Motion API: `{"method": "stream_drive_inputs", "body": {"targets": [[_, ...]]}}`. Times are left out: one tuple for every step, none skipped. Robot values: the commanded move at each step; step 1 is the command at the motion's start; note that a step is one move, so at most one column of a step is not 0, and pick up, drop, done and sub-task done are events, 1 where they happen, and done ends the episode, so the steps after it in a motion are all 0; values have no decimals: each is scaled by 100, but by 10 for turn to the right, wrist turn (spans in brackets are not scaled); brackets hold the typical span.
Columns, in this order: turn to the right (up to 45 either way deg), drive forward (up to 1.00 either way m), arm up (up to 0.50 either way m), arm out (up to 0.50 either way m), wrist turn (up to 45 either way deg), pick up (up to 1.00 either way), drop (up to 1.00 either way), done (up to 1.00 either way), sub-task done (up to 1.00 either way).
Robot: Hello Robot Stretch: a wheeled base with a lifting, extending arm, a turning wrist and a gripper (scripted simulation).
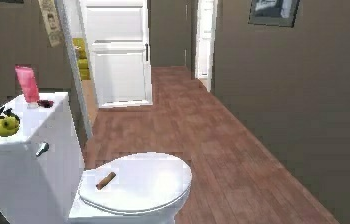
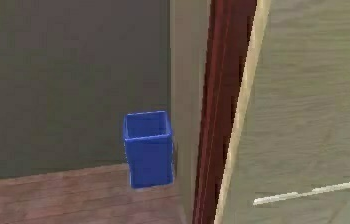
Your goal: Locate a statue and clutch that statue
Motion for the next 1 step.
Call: {"method": "stream_drive_inputs", "body": {"targets": [[330, 0, 0, 0, 0, 0, 0, 0, 0]]}}
